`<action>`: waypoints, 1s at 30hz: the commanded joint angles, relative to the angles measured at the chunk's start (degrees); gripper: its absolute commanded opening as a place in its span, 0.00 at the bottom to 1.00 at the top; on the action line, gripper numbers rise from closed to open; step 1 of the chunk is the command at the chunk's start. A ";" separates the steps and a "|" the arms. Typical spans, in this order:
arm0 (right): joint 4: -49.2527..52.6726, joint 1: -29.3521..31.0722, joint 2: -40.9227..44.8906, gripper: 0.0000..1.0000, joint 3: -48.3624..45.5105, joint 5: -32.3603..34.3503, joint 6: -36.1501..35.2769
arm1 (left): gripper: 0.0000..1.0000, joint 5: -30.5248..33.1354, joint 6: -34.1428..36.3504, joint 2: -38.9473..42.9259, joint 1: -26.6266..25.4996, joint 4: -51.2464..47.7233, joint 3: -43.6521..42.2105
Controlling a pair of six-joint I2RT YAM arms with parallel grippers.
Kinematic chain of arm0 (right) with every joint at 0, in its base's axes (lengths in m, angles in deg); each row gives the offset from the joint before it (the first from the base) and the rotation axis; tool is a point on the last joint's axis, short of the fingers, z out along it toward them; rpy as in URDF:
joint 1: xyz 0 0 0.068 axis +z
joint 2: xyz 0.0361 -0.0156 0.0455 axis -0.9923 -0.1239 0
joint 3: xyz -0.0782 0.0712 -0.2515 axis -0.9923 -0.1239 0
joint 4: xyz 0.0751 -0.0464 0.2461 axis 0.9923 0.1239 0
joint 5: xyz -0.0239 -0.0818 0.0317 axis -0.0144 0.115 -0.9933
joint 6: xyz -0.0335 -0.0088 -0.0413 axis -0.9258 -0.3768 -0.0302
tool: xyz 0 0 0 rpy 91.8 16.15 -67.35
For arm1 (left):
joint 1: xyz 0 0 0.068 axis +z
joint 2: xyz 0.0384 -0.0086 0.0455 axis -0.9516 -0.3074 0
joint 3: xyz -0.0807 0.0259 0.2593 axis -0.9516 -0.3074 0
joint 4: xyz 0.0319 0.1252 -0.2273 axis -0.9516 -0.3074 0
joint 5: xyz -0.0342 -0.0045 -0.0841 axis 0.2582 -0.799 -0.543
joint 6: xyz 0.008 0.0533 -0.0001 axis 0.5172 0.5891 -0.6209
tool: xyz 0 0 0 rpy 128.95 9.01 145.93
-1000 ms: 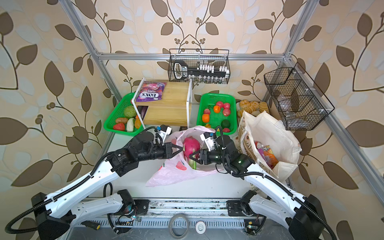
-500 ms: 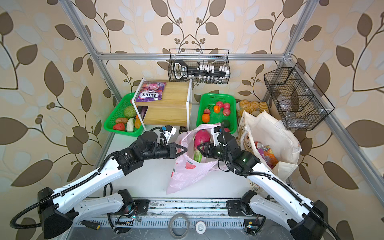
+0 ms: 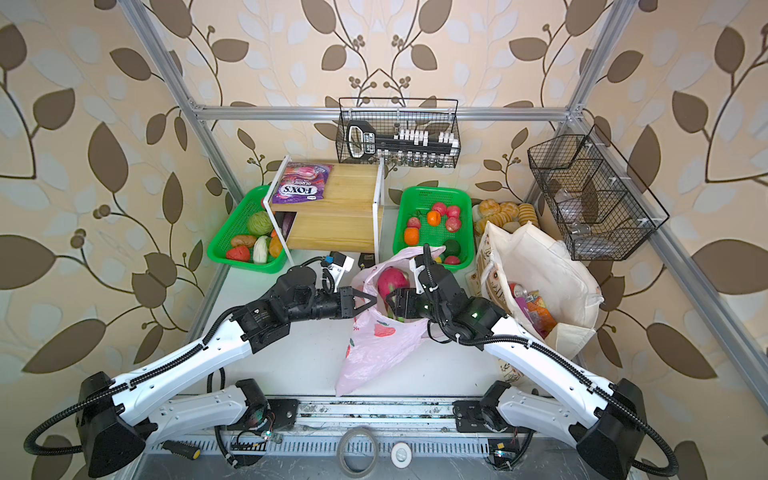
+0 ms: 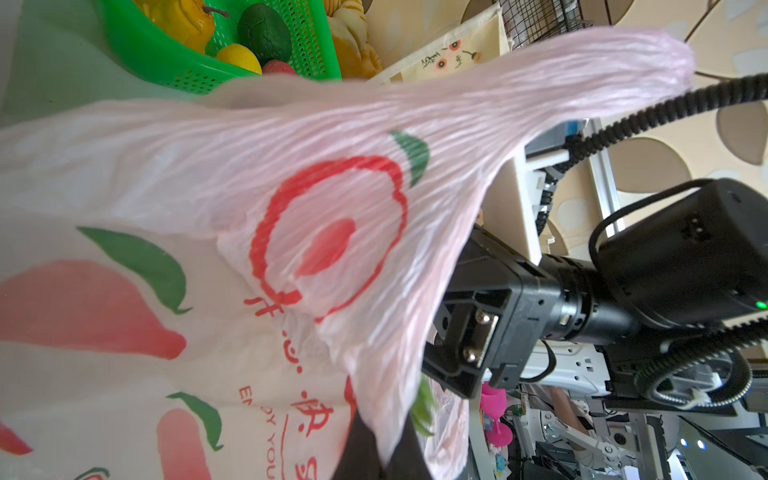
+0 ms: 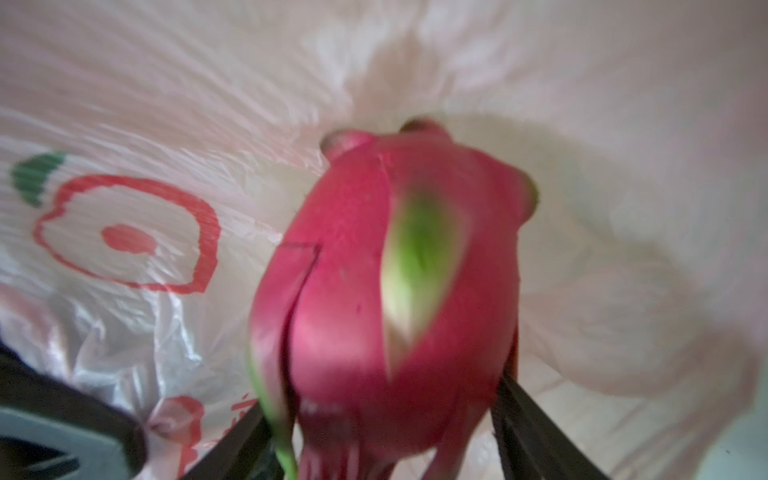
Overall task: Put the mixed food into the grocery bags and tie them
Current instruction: 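Lower the dragon fruit into the pink bag held open by the left gripper, then open the right gripper to release the dragon fruit inside the bag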
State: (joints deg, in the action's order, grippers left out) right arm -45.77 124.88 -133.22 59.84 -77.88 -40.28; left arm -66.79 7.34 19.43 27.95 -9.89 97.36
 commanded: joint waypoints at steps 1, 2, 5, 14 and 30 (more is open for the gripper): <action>-0.77 0.38 1.37 0.76 1.45 0.46 -1.24 | 0.00 0.65 -0.44 1.49 0.55 3.42 -0.43; -0.68 0.28 1.53 0.76 1.40 0.45 -1.31 | 0.00 0.65 -0.46 1.58 0.55 3.58 -0.46; 0.09 0.37 1.96 0.77 1.39 1.71 -1.37 | 0.00 1.17 -0.33 1.72 0.55 3.35 -0.49; 1.81 0.38 2.22 0.76 3.40 1.11 -6.53 | 0.00 11.42 2.76 4.57 0.59 -8.03 0.59; -9.38 0.65 12.95 0.74 0.20 -11.41 -12.09 | 0.00 29.41 2.21 16.16 0.72 -16.49 -5.04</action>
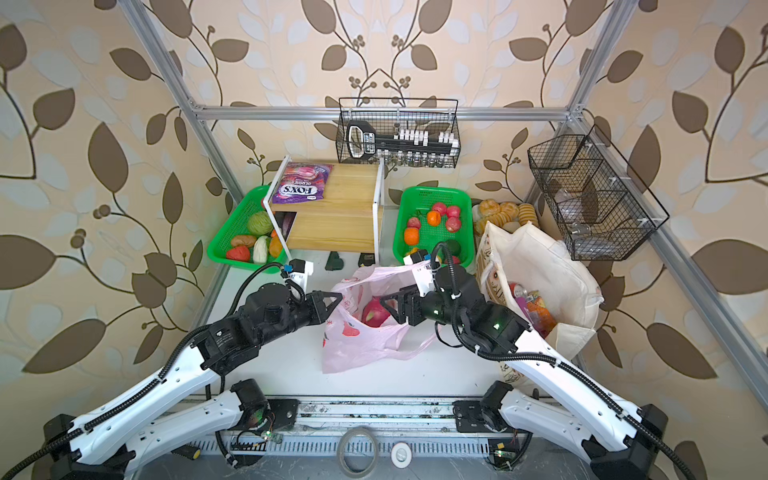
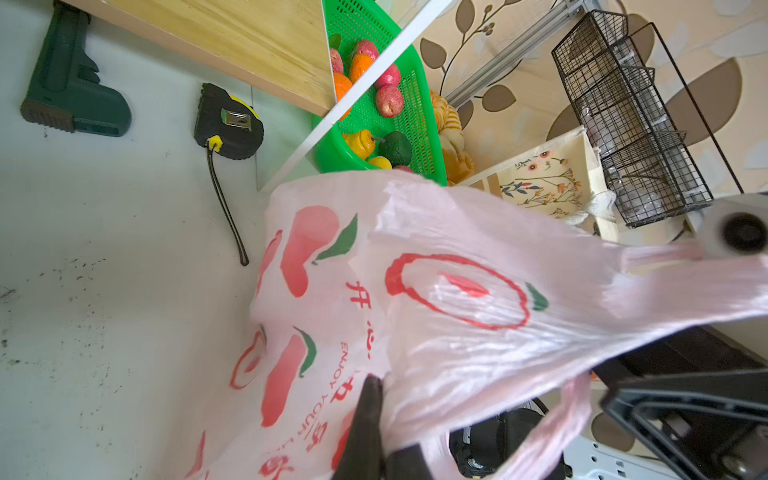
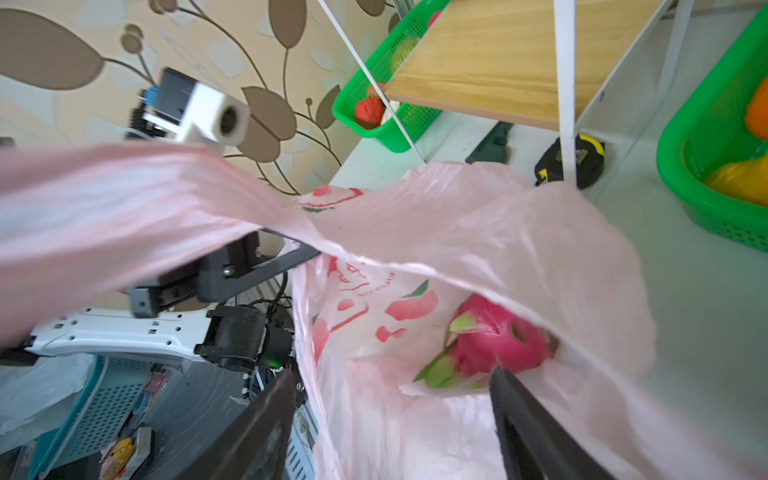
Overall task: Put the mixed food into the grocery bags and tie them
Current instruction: 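Open the right gripper to release the dragon fruit inside the bag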
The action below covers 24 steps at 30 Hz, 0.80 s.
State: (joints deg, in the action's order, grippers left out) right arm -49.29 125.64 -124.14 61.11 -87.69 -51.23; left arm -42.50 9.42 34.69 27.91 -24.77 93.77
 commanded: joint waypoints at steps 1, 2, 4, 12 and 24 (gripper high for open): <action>-8.02 -0.13 5.10 0.74 -2.31 -3.36 -1.68 | 0.00 5.27 -0.22 1.05 0.77 -1.32 -1.77; -10.10 -0.14 6.21 0.74 -3.47 -5.81 -2.31 | 0.00 5.16 -0.52 1.03 0.77 -0.97 -1.98; -11.64 -0.14 6.72 0.74 -4.73 -9.11 -3.44 | 0.00 4.28 -0.80 0.84 0.77 0.30 -2.00; -1.01 -0.05 -4.21 0.70 -1.69 -5.18 -4.13 | 0.00 -3.72 1.55 -1.45 0.75 5.10 2.83; 9.65 1.66 -9.14 0.77 1.62 -8.59 -11.30 | 0.00 4.44 1.26 3.17 0.77 1.16 4.52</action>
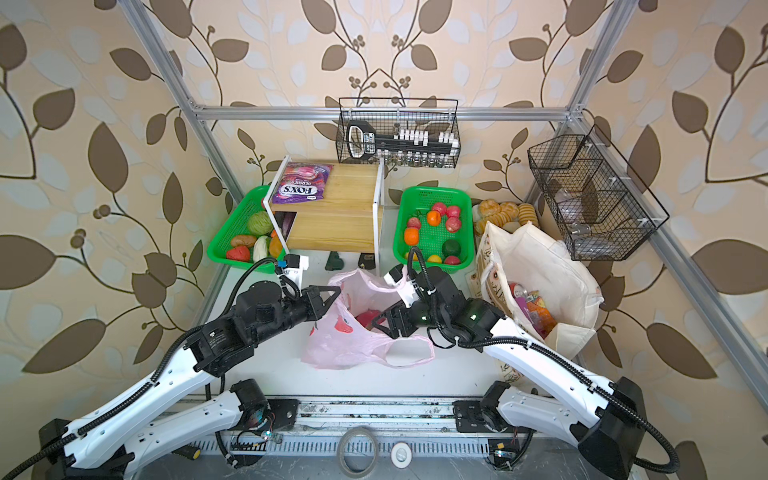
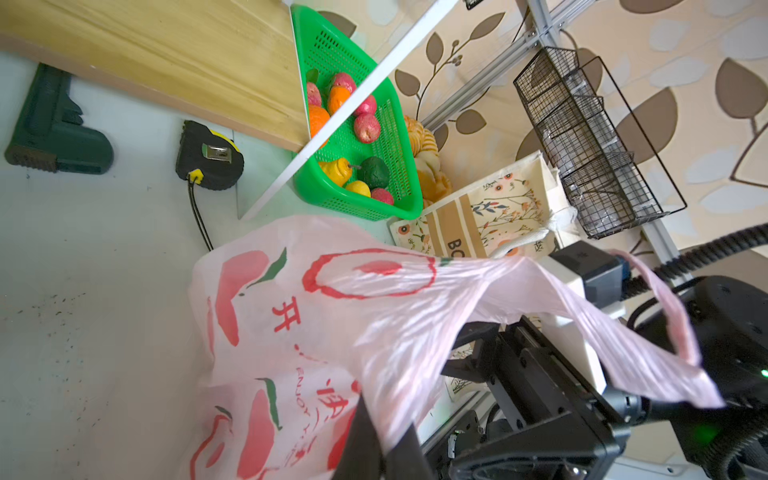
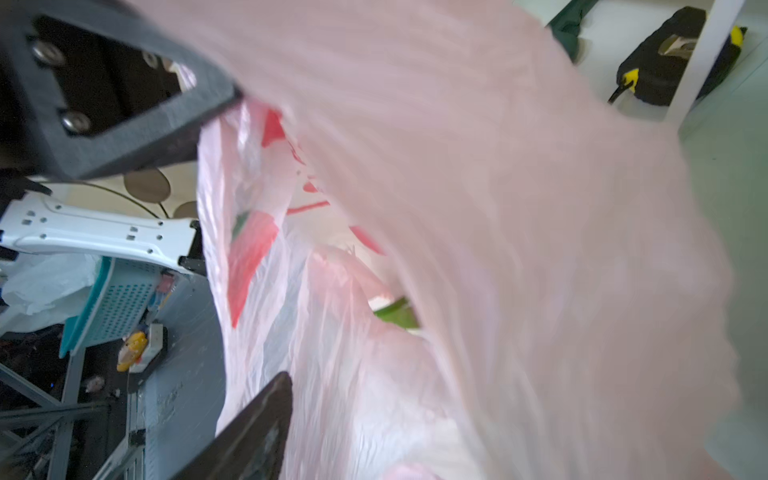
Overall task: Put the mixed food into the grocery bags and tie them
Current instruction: 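Open the right gripper to release the dragon fruit inside the bag, then move the right gripper back to the green fruit basket while the left holds the bag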
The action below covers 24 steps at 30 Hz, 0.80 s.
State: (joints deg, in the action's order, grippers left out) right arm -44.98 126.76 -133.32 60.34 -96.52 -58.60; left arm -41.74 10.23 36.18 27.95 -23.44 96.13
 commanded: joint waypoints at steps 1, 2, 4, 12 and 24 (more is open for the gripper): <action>6.81 0.68 -0.11 0.78 2.73 -0.26 -5.12 | 0.00 4.31 0.37 2.07 0.72 -0.44 1.97; 8.02 0.88 -0.20 0.78 2.95 -0.62 -5.95 | 0.00 5.00 0.30 2.48 0.72 -0.78 1.92; 9.75 1.12 -0.16 0.79 3.22 -2.25 -7.45 | 0.00 6.46 -0.01 3.24 0.71 -1.35 1.84; 12.26 1.40 2.90 0.83 2.83 -6.07 -12.03 | 0.00 11.65 -2.06 6.19 0.72 -3.70 0.63; 13.81 1.38 4.97 0.82 3.41 -18.86 -17.24 | 0.00 13.23 -3.16 6.46 0.72 -5.86 0.90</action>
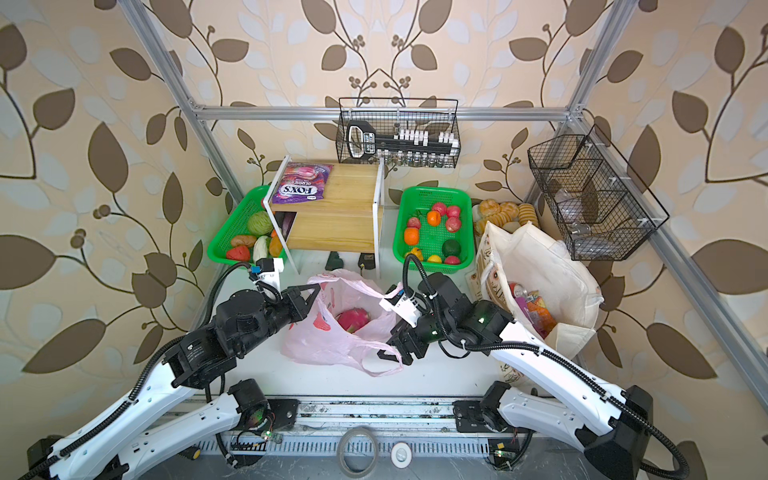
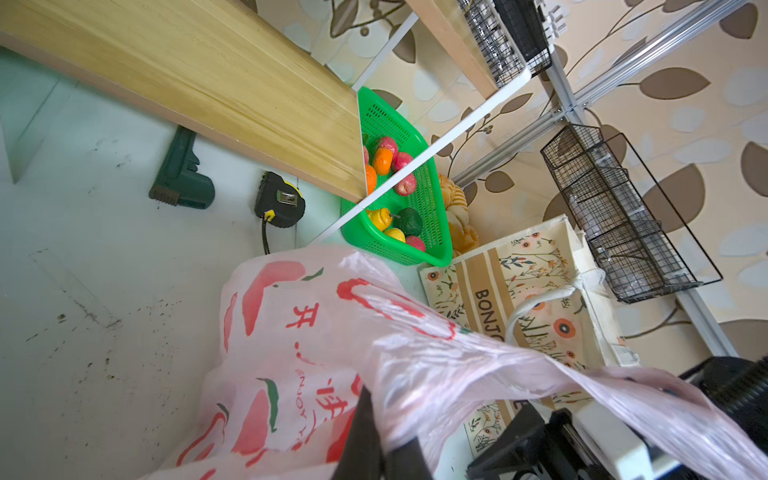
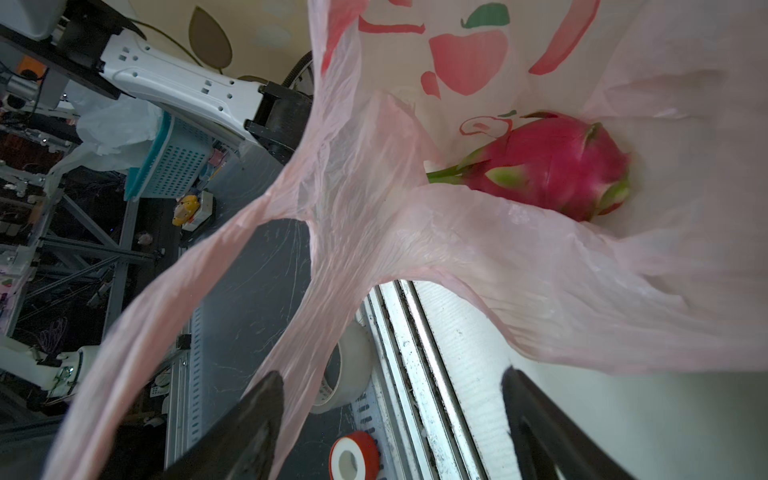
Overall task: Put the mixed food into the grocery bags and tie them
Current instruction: 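Move the right gripper back to the green fruit basket while the left holds the bag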
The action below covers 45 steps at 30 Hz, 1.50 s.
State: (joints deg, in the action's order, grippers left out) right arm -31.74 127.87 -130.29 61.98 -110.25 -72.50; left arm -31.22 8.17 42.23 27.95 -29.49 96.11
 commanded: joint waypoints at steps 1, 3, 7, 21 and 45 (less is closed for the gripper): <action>0.06 0.21 2.79 0.81 1.79 -6.29 -3.46 | 0.00 3.08 -1.43 0.42 0.72 -0.26 0.89; -0.60 -0.07 4.44 0.80 1.68 -7.67 -4.10 | 0.00 3.30 -1.71 0.41 0.72 -0.65 0.73; -1.29 -1.98 5.97 0.73 0.42 -3.96 -3.56 | 0.00 4.06 -2.87 0.23 0.72 -0.73 0.44; -5.92 -14.15 10.97 0.75 2.08 38.54 9.15 | 0.00 15.70 -10.08 2.80 0.72 -12.12 0.16; -14.17 -25.19 -43.33 0.69 26.94 37.94 15.31 | 0.00 7.87 0.71 -1.78 0.72 -8.02 1.95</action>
State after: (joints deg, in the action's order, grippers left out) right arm -46.93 103.50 -171.12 85.83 -70.08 -58.40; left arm -22.88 6.07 40.35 27.95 -40.03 96.02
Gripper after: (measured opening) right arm 0.690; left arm 0.045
